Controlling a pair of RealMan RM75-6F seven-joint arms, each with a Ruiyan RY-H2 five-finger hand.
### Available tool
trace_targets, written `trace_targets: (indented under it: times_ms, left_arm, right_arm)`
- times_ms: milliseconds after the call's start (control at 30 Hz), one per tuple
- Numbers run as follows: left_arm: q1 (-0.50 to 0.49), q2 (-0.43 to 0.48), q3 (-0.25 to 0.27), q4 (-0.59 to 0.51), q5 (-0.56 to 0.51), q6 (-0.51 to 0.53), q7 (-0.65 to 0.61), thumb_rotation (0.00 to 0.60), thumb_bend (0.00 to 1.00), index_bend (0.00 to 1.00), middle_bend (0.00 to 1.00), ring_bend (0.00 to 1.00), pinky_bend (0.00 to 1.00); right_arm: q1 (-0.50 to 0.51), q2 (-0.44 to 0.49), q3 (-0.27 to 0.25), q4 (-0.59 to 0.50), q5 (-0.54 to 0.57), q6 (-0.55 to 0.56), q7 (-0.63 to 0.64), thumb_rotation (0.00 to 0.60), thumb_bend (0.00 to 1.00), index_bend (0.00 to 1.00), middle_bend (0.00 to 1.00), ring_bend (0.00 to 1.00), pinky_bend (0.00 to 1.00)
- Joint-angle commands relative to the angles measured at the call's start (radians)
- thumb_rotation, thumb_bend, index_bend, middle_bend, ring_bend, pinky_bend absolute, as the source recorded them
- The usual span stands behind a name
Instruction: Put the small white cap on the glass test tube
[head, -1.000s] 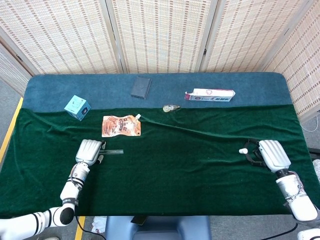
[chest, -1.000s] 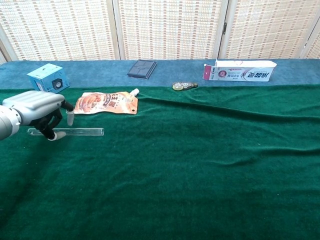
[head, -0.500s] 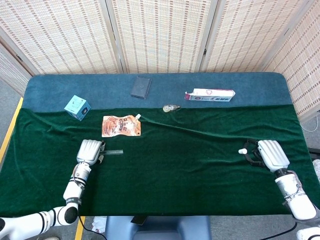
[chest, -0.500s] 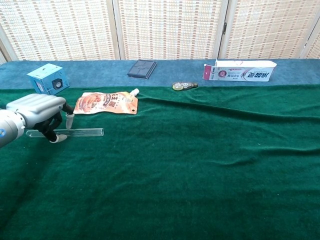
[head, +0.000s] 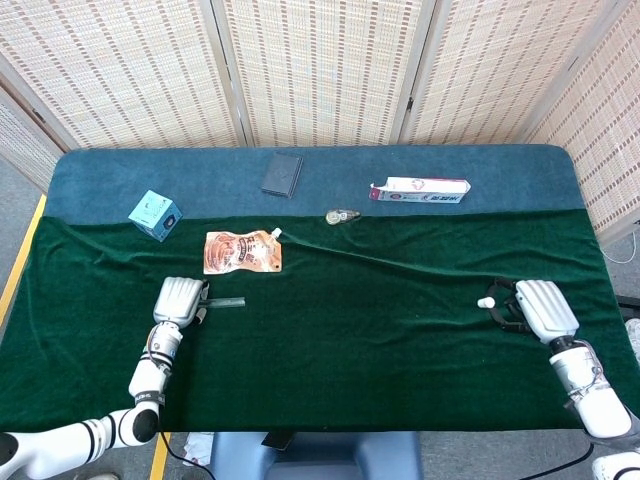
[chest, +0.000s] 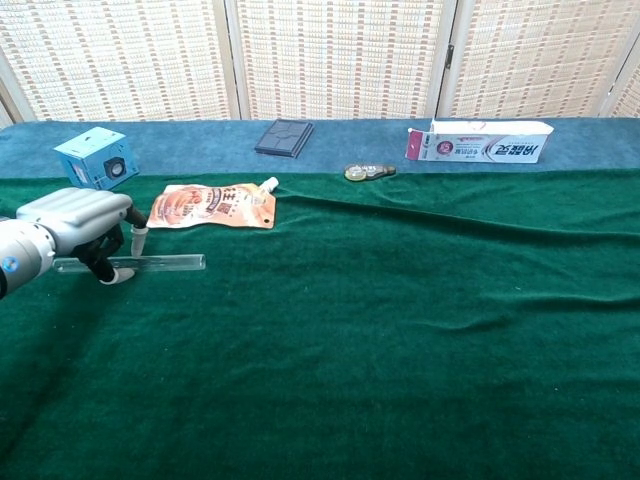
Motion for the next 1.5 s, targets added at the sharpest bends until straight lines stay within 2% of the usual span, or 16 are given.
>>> trace_targets:
  times_ms: [33, 367, 567, 867, 1100, 1300, 1500]
  left_arm:
    - [-0.001, 0.0, -0.001, 0.002, 0.001, -0.001, -0.002, 0.6, 0.4, 0.57, 0.9, 0.79, 0.79]
    - [-0.003, -0.005, 0.002, 0.019, 0.011, -0.005, -0.019, 0.6, 0.41, 0.63, 0.91, 0.8, 0.8]
    - [0.002, 0.006, -0.002, 0.006, 0.04, -0.012, -0.081, 0.6, 0.48, 0.67, 0.93, 0.81, 0.8]
    - [0.033, 0.082, -0.011, -0.12, 0.169, 0.037, -0.245, 0.6, 0.53, 0.7, 0.94, 0.83, 0.81]
    - [0.053, 0.156, -0.023, -0.296, 0.256, 0.051, -0.399, 0.6, 0.53, 0.7, 0.94, 0.83, 0.81]
    - [0.047, 0.213, -0.03, -0.434, 0.259, -0.012, -0.504, 0.6, 0.54, 0.71, 0.95, 0.84, 0.82]
    - [0.022, 0.241, -0.05, -0.507, 0.215, -0.077, -0.557, 0.6, 0.54, 0.71, 0.95, 0.84, 0.82]
  right_arm:
    - [0.0, 0.0, 0.0, 0.0, 0.0, -0.001, 0.0, 0.6, 0.64, 0.67, 1.0, 1.0, 1.0]
    - [0.001, -0.003, 0.001, 0.007, 0.001, -0.003, 0.009, 0.6, 0.64, 0.67, 1.0, 1.0, 1.0]
    - [-0.001, 0.0, 0.003, 0.008, 0.001, 0.0, 0.015, 0.6, 0.64, 0.67, 1.0, 1.0, 1.0]
    - [-0.003, 0.016, 0.012, -0.022, -0.027, 0.024, 0.071, 0.6, 0.64, 0.67, 1.0, 1.0, 1.0]
    - [0.031, 0.032, 0.021, -0.1, -0.136, 0.048, 0.166, 0.6, 0.64, 0.67, 1.0, 1.0, 1.0]
    - [0.102, 0.044, 0.041, -0.179, -0.209, 0.019, 0.203, 0.6, 0.64, 0.68, 1.0, 1.0, 1.0]
    - [0.175, 0.04, 0.075, -0.258, -0.226, -0.023, 0.146, 0.6, 0.64, 0.68, 1.0, 1.0, 1.0]
